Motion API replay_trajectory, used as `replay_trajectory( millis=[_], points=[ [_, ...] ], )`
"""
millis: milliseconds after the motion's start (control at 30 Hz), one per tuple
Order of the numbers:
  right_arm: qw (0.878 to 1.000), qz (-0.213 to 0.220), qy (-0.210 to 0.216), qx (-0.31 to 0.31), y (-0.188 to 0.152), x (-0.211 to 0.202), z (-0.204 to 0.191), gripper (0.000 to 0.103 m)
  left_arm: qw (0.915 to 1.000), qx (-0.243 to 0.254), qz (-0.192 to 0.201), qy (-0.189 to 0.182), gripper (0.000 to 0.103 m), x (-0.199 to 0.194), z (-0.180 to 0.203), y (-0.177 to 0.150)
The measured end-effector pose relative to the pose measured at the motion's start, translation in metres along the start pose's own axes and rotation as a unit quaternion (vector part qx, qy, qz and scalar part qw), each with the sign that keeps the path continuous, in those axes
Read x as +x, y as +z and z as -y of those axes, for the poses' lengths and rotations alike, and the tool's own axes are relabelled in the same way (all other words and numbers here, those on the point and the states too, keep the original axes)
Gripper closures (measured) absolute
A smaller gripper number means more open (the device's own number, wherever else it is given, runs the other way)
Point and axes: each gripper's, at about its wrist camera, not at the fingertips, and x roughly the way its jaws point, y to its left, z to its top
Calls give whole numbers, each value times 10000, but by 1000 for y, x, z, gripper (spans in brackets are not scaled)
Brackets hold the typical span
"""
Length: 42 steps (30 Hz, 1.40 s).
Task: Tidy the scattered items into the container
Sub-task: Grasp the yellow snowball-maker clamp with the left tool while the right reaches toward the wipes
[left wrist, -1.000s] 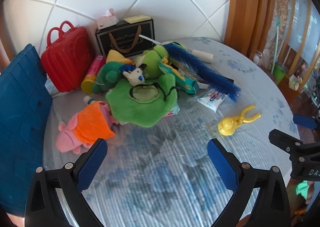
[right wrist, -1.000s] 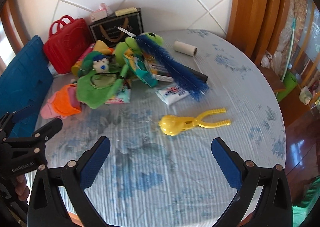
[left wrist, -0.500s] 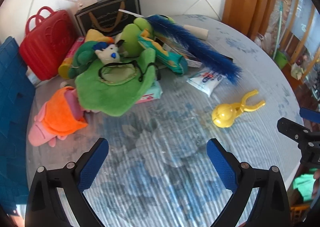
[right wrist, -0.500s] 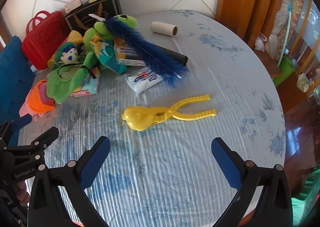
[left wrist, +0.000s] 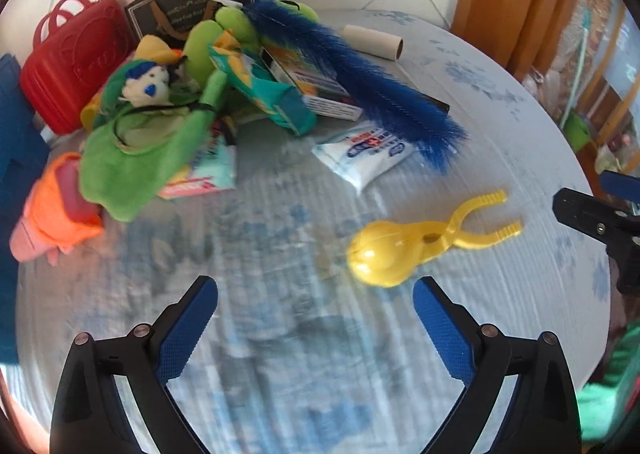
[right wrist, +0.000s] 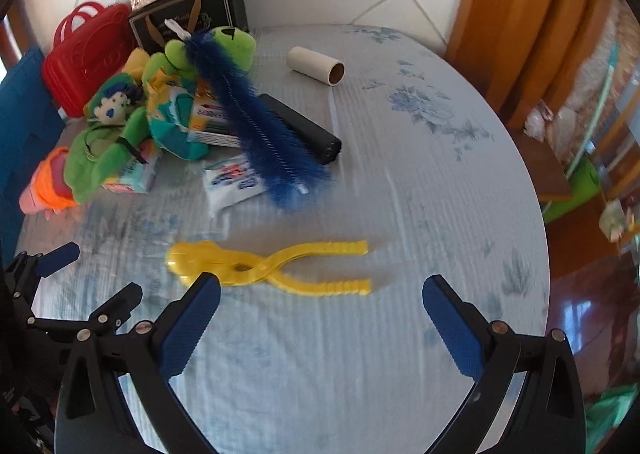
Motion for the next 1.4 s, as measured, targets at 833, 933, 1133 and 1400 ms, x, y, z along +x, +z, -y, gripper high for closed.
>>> replay_trajectory(
  millis=[833, 933, 1133, 1400],
  points=[
    [9571, -1289, 1230, -2284, -19, 114, 23, 0, 9739, -1860, -547, 1179, 12, 55, 14, 25],
    [9460, -1339, 1839, -2309, -36, 98, 1, 0, 9799, -1663, -397, 1027, 12, 42, 23, 35],
    [9654, -1252, 1478, -1744, -30, 93, 19, 0, 9867, -1420, -549, 577, 12, 61, 44, 48],
    [9839, -1146, 897, -1033, -5, 97, 77, 23, 9884, -1354, -534, 436, 68, 83, 55, 40]
  ],
)
